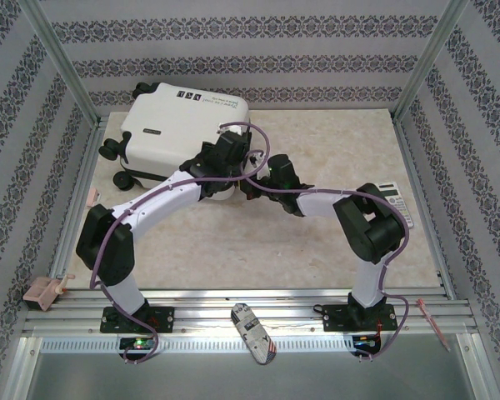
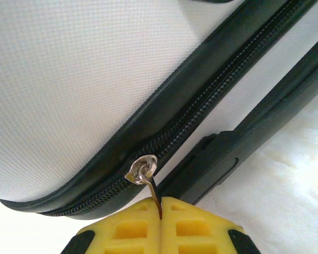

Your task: Pack the luggage

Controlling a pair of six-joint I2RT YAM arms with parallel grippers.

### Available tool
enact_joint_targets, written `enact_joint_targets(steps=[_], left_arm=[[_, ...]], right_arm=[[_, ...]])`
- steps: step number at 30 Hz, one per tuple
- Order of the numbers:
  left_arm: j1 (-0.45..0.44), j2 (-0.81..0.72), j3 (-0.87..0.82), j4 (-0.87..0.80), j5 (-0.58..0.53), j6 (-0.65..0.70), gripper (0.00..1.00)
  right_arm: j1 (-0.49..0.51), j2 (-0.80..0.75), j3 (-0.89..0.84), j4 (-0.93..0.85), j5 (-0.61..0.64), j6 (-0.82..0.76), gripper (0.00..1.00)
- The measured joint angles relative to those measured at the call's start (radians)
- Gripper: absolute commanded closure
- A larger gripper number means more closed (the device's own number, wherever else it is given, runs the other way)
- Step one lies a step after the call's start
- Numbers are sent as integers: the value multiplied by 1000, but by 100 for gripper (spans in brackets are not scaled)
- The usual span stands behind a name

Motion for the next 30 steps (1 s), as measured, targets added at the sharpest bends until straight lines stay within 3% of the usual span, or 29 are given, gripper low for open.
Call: enact_joint_targets(steps=[7,22,30], left_arm=[[5,-13,-24,30,17,0,25],[20,-59,-90,101,79,13,28],[29,-103,-135,119,130,26,30]], right_arm=[[-32,22,52,-31,43,-10,100],[-129,186,344,-170,129,-36,100],[-235,141,246,-96,203,-30,100]])
